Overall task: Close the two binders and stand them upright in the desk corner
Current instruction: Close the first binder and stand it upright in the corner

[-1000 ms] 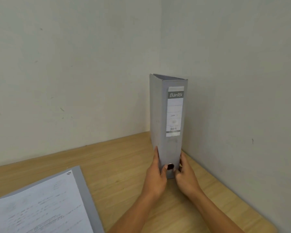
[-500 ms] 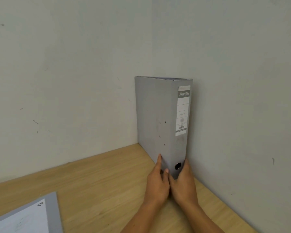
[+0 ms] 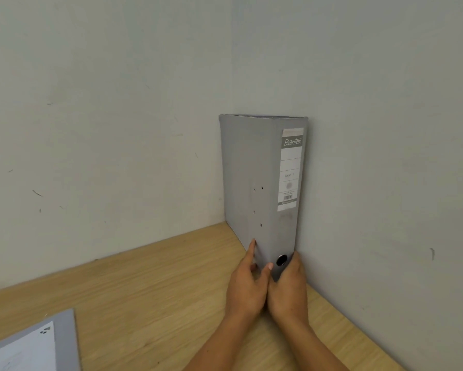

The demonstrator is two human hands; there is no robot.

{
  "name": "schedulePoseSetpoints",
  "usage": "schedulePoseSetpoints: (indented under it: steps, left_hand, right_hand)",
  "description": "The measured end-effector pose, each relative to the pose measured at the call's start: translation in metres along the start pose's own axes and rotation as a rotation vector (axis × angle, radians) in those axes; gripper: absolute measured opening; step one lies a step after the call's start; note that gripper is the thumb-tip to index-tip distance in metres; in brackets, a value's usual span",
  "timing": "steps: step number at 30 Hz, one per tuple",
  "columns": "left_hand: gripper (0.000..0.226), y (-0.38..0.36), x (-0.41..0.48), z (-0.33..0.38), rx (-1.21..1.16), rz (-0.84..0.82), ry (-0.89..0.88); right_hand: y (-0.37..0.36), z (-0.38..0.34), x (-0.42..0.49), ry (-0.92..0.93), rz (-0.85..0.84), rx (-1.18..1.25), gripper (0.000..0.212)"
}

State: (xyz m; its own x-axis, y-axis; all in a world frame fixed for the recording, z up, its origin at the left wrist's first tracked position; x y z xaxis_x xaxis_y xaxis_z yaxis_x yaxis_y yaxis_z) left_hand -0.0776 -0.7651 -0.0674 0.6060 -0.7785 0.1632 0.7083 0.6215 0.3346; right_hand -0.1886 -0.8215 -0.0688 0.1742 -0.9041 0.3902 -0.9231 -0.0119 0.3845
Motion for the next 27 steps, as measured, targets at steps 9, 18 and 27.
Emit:
schedulePoseSetpoints:
  steps: [9,18,27]
  left_hand:
    - [0.061,0.002,-0.008,0.003,0.049,-0.024,-0.051]
    - [0.052,-0.005,-0.035,0.007,0.119,-0.217,-0.087]
    - [0.056,0.004,-0.063,0.006,0.116,-0.303,0.028]
  right_hand:
    - [0.001,-0.002,-0.001,0.008,-0.003,0.007,0.073]
    - [0.014,-0.002,-0.006,-0.053,0.083,-0.016,0.076]
    - [0.022,-0.004,-0.031,-0.063,0.003,-0.104,0.059]
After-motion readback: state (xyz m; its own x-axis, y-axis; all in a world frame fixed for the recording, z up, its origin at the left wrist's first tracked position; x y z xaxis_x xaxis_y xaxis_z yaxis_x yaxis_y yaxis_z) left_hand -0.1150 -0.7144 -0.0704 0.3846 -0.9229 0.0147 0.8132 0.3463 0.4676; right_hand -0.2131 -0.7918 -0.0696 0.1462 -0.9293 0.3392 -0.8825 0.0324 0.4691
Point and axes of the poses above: each hand's wrist, its own x-axis towards the middle knuckle, its own y-axis out of the back of the hand, z = x × y, the point moved 8 cm from there along x, towards the middle knuckle, and after that the axes turned 6 degrees about y, right-handed, at the moved point
